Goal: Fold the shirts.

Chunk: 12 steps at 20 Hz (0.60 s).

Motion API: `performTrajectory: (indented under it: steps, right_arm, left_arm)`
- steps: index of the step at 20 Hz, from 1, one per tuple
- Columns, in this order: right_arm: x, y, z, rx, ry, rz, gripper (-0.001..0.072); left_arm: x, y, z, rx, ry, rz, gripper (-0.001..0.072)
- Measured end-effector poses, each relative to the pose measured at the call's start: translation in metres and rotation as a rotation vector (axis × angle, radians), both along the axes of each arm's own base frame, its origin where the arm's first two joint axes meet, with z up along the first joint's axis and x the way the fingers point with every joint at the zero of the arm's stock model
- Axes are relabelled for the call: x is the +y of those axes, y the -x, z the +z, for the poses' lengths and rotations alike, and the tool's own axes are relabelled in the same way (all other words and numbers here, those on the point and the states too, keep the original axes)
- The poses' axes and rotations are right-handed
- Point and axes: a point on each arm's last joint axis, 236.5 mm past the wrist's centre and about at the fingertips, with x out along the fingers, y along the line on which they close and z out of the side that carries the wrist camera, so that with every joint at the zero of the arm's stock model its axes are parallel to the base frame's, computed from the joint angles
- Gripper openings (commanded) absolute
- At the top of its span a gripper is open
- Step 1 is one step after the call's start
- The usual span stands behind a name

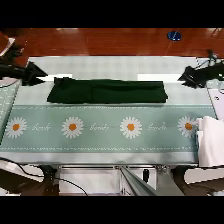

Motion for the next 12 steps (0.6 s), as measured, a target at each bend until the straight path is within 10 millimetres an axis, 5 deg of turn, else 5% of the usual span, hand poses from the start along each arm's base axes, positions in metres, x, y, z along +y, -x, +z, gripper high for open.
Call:
performTrajectory:
  steps: [4,7,12]
  right_arm:
    - [-0.009,0.028,-0.029,0.059,-0.063,-0.096,0.0415]
    - [0.017,0.024,-0.052,0.052,-0.191,-0.133,0.0415]
    - [0.067,0.009,-0.073,0.064,-0.332,-0.103,0.0415]
  left_arm:
    - [-0.008,0.039,0.022,-0.112,-0.054,0.038,0.0507]
    - [-0.049,0.071,0.017,-0.180,-0.018,0.023,0.0507]
    - [-0.098,0.093,0.005,-0.247,0.005,-0.054,0.0507]
